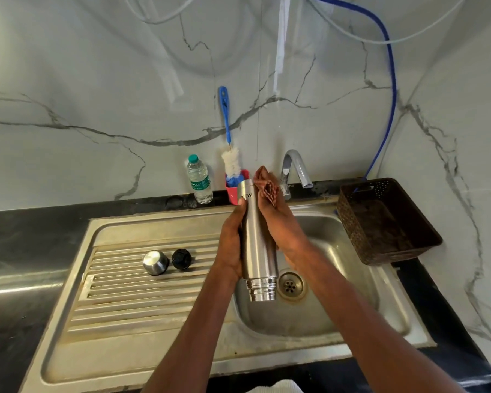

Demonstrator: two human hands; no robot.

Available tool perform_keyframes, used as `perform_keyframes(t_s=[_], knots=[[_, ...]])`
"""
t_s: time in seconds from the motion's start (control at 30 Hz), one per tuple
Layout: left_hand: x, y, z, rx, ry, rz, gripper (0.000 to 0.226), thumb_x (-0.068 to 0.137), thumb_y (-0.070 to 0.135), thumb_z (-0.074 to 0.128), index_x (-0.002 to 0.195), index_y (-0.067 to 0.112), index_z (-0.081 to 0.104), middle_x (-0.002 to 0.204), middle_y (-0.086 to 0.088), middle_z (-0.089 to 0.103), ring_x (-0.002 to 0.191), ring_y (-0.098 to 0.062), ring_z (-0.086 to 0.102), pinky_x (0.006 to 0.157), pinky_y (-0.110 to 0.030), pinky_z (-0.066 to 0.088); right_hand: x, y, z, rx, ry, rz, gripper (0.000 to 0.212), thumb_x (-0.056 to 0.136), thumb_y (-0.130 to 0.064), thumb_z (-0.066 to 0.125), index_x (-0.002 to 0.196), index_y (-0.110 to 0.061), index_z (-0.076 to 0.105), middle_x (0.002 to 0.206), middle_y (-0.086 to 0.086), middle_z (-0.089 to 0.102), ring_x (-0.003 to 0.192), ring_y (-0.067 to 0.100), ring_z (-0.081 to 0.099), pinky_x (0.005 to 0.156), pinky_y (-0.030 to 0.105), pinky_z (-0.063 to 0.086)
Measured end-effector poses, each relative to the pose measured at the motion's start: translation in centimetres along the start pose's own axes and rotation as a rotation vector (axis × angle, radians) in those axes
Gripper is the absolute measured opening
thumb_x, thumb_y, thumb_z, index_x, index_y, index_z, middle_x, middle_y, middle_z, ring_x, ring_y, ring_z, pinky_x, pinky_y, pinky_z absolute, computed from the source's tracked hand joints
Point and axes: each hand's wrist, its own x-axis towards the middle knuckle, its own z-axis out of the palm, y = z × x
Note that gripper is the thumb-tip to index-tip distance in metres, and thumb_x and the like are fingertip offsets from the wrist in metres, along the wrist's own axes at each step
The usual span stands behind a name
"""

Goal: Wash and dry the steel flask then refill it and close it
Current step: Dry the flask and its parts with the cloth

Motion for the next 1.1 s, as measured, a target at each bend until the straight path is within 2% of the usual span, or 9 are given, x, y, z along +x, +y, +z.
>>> perform_keyframes(t_s=[0.1, 0.17, 0.27, 0.4, 0.57, 0.67, 0.77, 0.93, 1.1], knots=[[0.2, 0.3, -0.6, -0.002, 0.053, 0.038, 0.058, 0.107, 0.050, 0.047, 0.149, 0.011, 0.056, 0.144, -0.022, 0.061, 0.131, -0.035, 0.061, 0.112, -0.048, 0.046, -2.8, 1.6, 0.7, 0.002, -0.072, 0.009, 0.061, 0.105, -0.045, 0.048, 0.161, -0.044, 0.022, 0.147, -0.020, 0.051, 0.129, 0.005, 0.054, 0.112, 0.033, 0.045], [0.4, 0.4, -1.4, -0.011, 0.071, 0.057, 0.059, 0.108, 0.048, 0.045, 0.147, 0.006, 0.056, 0.135, -0.022, 0.066, 0.121, -0.033, 0.065, 0.108, -0.046, 0.051, -4.4, 3.2, 1.2, -0.038, -0.088, -0.070, 0.064, 0.108, -0.037, 0.048, 0.163, -0.039, 0.017, 0.154, -0.031, 0.034, 0.144, -0.002, 0.037, 0.122, 0.031, 0.033], [0.6, -0.1, -2.0, 0.094, 0.105, 0.095, 0.052, 0.108, 0.039, 0.047, 0.147, 0.006, 0.055, 0.137, -0.028, 0.062, 0.124, -0.041, 0.063, 0.107, -0.049, 0.051, -4.2, 5.0, 1.5, -0.215, -0.045, -0.170, 0.068, 0.101, -0.040, 0.045, 0.162, -0.039, 0.016, 0.171, -0.021, 0.006, 0.156, -0.003, 0.006, 0.130, 0.042, 0.015], [-0.4, -0.6, 0.2, 0.060, 0.101, 0.037, 0.049, 0.113, 0.040, 0.035, 0.145, 0.011, 0.059, 0.142, -0.015, 0.065, 0.137, -0.031, 0.058, 0.109, -0.040, 0.047, -2.4, 3.3, 1.8, -0.607, 0.080, -0.353, 0.064, 0.105, -0.040, 0.032, 0.165, -0.032, 0.011, 0.173, -0.011, -0.001, 0.159, 0.012, -0.006, 0.130, 0.047, 0.010], [-0.7, 0.1, 1.8, 0.140, 0.044, 0.080, 0.065, 0.103, 0.059, 0.050, 0.154, 0.019, 0.050, 0.151, -0.015, 0.058, 0.142, -0.030, 0.053, 0.122, -0.050, 0.036, 0.6, -0.3, 0.4, -0.135, 0.042, -0.153, 0.062, 0.105, -0.047, 0.048, 0.162, -0.043, 0.021, 0.168, -0.012, 0.027, 0.152, 0.011, 0.032, 0.124, 0.043, 0.031], [-0.3, -0.1, 1.5, 0.198, 0.035, 0.103, 0.070, 0.098, 0.066, 0.056, 0.153, 0.023, 0.049, 0.143, -0.020, 0.062, 0.134, -0.041, 0.059, 0.112, -0.059, 0.046, 0.6, -0.6, -0.5, 0.077, 0.046, 0.065, 0.047, 0.104, -0.054, 0.051, 0.149, -0.042, 0.046, 0.133, -0.008, 0.067, 0.115, 0.007, 0.067, 0.104, 0.039, 0.054], [0.3, -0.3, 1.1, 0.265, 0.080, 0.152, 0.078, 0.094, 0.065, 0.066, 0.158, 0.032, 0.036, 0.147, -0.023, 0.057, 0.129, -0.047, 0.061, 0.103, -0.067, 0.050, 0.0, -0.2, -0.8, 0.184, 0.028, 0.182, 0.035, 0.103, -0.056, 0.049, 0.134, -0.044, 0.056, 0.114, -0.009, 0.073, 0.097, 0.008, 0.072, 0.078, 0.029, 0.056], [3.2, -0.5, -1.0, 0.615, 0.270, 0.331, 0.081, 0.083, 0.083, 0.064, 0.151, 0.042, 0.046, 0.163, 0.005, 0.032, 0.146, -0.029, 0.044, 0.115, -0.064, 0.041, -1.2, 2.6, -0.7, 0.202, 0.012, 0.349, 0.051, 0.100, -0.067, 0.045, 0.134, -0.032, 0.060, 0.118, 0.002, 0.075, 0.105, 0.021, 0.072, 0.083, 0.038, 0.058], [1.7, -0.1, -0.1, 0.697, 0.284, 0.414, 0.066, 0.085, 0.078, 0.062, 0.124, 0.026, 0.069, 0.117, 0.000, 0.072, 0.107, -0.020, 0.070, 0.100, -0.056, 0.056, -2.6, 4.8, -1.3, 0.169, -0.007, 0.371, 0.052, 0.102, -0.066, 0.034, 0.129, -0.029, 0.060, 0.102, -0.003, 0.075, 0.080, 0.005, 0.075, 0.061, 0.020, 0.057]])
